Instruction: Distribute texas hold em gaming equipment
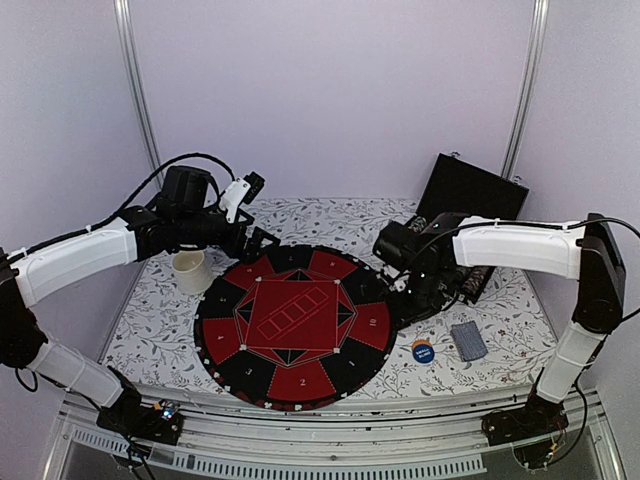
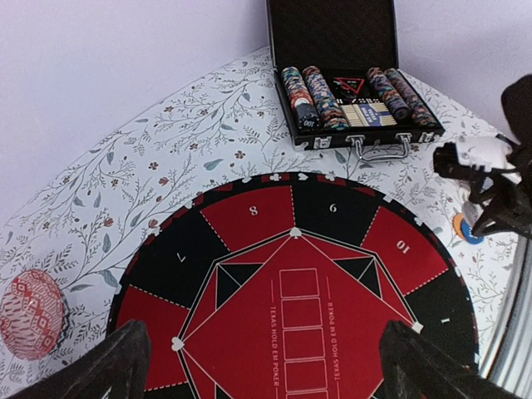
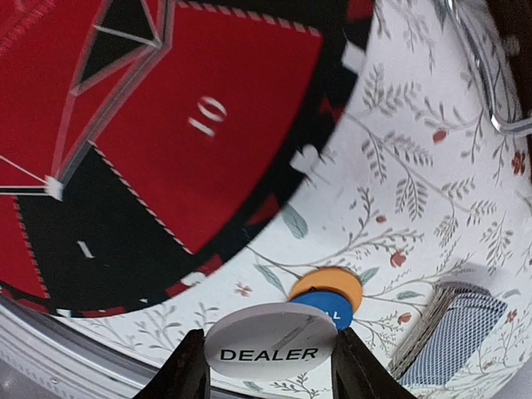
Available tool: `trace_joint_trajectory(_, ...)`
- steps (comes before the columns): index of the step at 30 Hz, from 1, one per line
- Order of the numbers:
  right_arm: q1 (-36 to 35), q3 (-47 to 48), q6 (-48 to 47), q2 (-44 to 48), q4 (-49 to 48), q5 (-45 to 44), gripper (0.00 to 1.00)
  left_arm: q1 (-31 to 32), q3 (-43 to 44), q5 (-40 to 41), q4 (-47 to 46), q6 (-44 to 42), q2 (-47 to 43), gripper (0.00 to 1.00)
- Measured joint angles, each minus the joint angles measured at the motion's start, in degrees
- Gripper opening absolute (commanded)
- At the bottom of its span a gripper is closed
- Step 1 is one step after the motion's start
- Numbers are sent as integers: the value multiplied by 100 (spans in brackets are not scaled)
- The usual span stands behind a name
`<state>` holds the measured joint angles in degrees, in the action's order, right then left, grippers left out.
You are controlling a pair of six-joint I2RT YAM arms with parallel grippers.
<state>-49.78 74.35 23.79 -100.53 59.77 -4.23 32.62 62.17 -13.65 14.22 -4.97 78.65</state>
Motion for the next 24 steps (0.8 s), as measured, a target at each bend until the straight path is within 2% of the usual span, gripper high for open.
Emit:
trace_joint_trajectory(6, -4, 525, -520, 131, -911, 343, 23, 0, -33, 42, -17, 0, -37, 98)
trace_joint_trajectory(9, -7, 726, -710, -179, -1222, 426, 23, 0, -48, 103, -28, -17, -59, 98)
trace_joint_trajectory(13, -9, 1261, -839, -1121, -1303, 284, 22, 0, -96, 149, -39, -46, -87, 98)
trace_joint_trajectory(16, -9, 1303, -885, -1611, -1250, 160, 22, 0, -118, 175, -42, -63, -92, 98)
trace_joint_trajectory(24, 33, 1180, -944, -1869, -1054, -44, 22, 0, -122, 216, -48, -85, -92, 98)
